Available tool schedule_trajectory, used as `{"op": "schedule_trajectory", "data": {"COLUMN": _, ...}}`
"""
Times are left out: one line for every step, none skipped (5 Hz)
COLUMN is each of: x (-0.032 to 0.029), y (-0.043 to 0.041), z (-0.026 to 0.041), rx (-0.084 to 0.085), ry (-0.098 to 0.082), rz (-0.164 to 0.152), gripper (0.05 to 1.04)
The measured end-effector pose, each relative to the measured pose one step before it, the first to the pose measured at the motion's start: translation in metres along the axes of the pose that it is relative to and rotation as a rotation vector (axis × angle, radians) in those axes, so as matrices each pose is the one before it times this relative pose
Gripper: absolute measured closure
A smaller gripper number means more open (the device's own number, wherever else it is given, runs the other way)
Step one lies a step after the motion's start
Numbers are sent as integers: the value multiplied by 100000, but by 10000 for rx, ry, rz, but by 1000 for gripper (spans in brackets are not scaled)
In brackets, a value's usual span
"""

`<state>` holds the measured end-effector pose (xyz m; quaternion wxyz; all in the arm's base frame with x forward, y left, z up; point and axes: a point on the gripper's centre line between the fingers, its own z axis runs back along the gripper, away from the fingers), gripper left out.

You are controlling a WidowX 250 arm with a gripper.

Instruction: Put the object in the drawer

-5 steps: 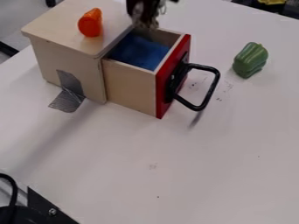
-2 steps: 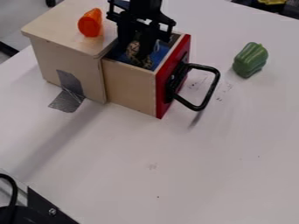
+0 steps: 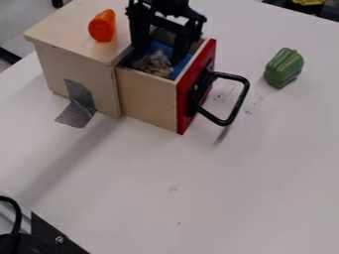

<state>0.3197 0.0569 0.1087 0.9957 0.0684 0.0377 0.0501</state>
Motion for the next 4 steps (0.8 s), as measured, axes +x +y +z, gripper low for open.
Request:
{"op": "schedule_trajectory", "data": {"x": 514, "y": 16, "z": 2921, "rx": -251, "ry": -489, "rz": 110, "gripper": 84}}
{"op": "schedule_trajectory", "data": {"x": 353, "y": -35, "z": 2946, "rx": -175, "ry": -561, "rz": 69, "gripper": 84}}
{"op": "schedule_trajectory", "data": {"x": 48, "y": -130, "z": 840, "rx": -135, "ry": -103, "rz": 63, "gripper": 84}}
{"op": "schedule_trajectory", "data": {"x": 167, "y": -301, "z": -765, "rx": -275, "ry": -176, "rz": -72, "gripper": 85}}
